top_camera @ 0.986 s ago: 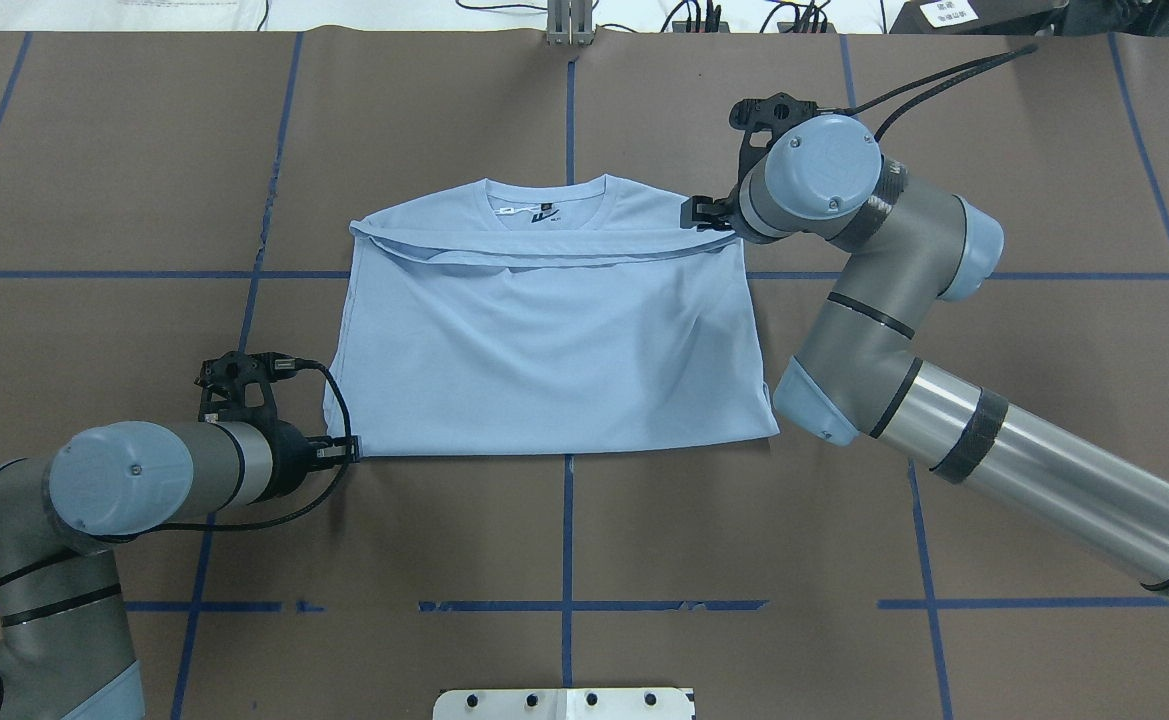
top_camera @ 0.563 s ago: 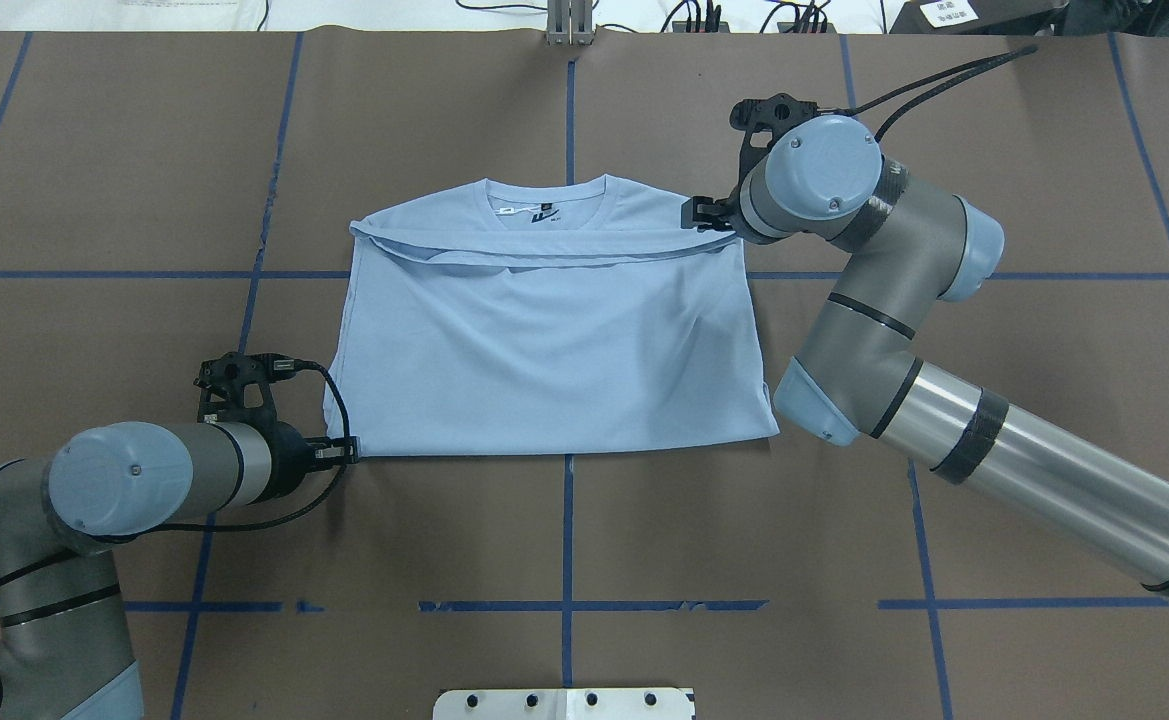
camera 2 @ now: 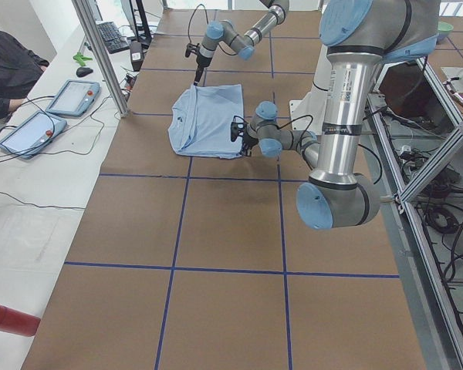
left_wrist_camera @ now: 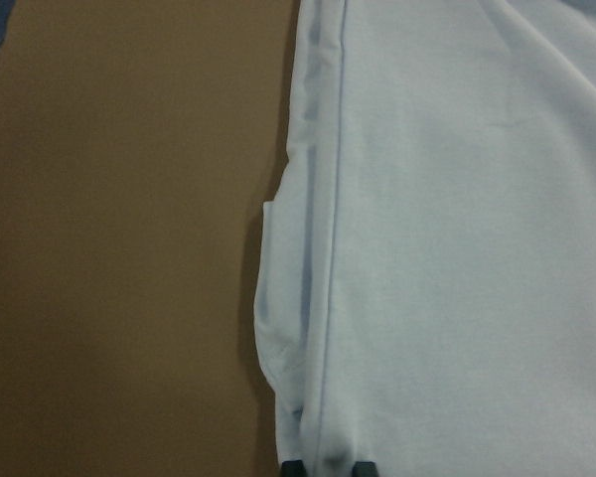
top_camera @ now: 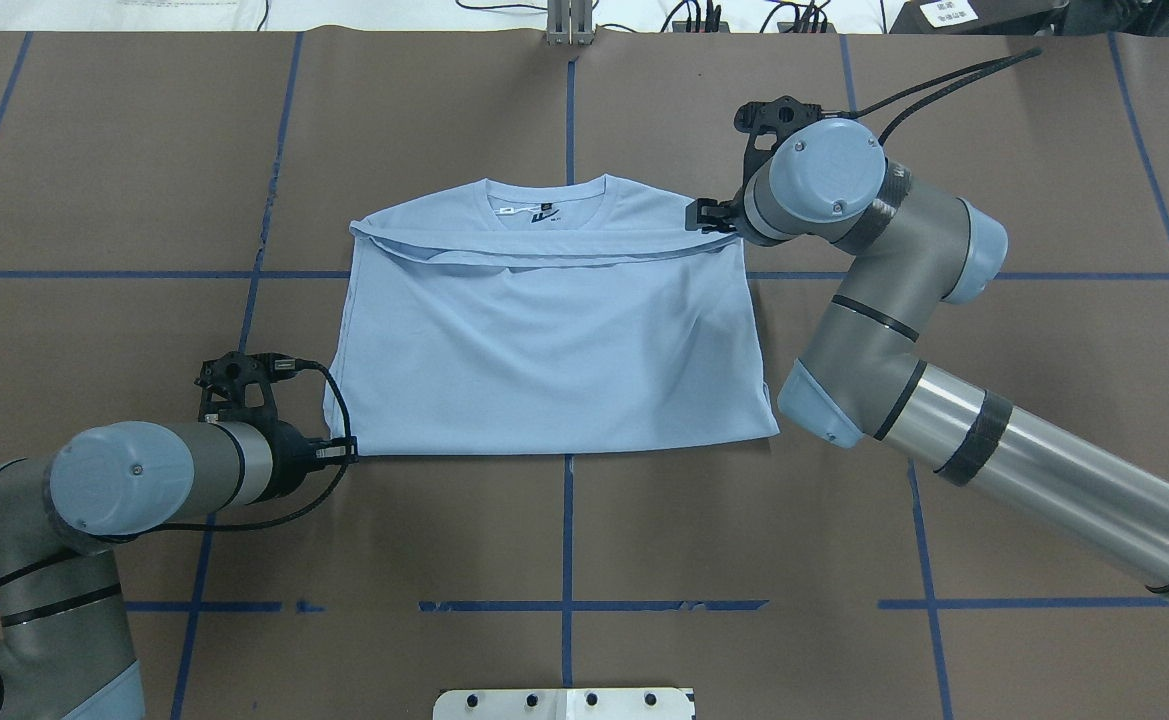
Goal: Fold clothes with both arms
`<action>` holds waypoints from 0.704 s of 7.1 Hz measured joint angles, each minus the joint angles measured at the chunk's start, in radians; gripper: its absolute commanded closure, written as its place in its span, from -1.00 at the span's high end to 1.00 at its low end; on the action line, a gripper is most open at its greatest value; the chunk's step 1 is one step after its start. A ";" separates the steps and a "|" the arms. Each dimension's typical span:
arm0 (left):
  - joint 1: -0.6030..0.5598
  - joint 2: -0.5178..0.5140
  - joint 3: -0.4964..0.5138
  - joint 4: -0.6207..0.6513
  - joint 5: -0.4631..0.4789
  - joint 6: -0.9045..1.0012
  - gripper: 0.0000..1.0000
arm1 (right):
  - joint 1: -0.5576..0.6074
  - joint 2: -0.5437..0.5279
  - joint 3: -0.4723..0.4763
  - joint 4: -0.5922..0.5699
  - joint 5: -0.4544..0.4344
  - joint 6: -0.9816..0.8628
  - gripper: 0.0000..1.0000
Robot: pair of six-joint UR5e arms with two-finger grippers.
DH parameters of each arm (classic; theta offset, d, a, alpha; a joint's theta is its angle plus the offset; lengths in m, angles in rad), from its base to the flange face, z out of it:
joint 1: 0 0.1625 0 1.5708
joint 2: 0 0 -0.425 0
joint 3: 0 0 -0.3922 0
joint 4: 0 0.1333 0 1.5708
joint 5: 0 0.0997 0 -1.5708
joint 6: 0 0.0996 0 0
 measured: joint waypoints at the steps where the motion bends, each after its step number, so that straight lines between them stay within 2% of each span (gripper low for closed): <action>1: -0.002 0.003 -0.001 0.001 0.000 0.001 -1.00 | 0.000 0.000 0.001 0.000 0.000 0.001 1.00; 3: -0.039 0.007 0.002 0.002 0.000 0.034 -1.00 | 0.000 -0.001 0.001 0.000 0.000 0.001 1.00; 5: -0.131 -0.010 0.058 0.003 -0.001 0.144 -1.00 | 0.000 -0.001 0.001 0.000 0.000 0.001 1.00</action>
